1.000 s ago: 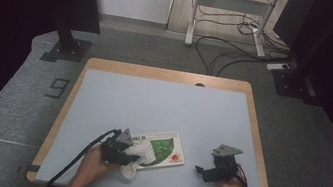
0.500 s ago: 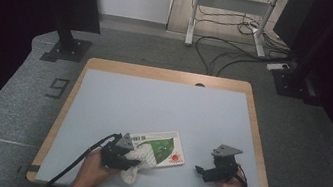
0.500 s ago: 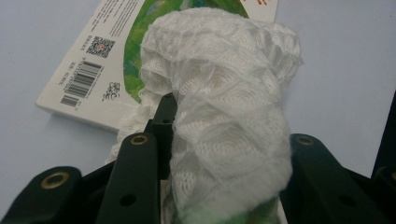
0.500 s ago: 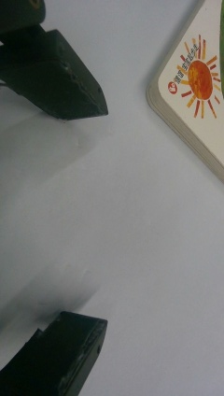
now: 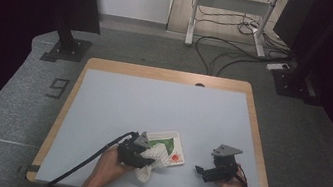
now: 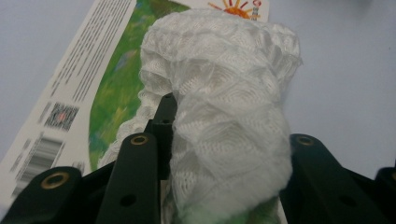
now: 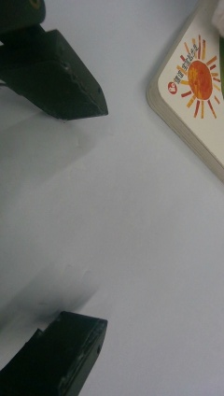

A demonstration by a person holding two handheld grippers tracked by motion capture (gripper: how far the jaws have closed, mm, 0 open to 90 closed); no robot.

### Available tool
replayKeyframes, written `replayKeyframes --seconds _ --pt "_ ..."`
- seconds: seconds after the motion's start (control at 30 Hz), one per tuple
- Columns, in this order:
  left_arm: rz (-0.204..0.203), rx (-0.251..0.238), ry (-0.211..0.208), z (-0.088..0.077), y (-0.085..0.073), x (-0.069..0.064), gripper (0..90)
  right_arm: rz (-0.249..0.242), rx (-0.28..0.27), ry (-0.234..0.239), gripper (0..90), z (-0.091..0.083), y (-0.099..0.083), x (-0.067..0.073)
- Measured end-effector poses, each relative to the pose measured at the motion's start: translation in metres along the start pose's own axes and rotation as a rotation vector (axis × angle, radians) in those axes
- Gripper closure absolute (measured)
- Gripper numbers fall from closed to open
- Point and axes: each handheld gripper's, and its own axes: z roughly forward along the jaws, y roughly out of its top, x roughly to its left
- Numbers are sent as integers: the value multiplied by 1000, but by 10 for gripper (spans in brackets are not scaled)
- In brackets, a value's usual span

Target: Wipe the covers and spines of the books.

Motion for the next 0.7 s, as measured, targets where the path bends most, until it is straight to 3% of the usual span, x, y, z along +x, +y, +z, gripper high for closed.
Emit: replayKeyframes --seconds 0.7 --pt "70 12 -28 45 56 -12 614 1 0 0 4 0 0 0"
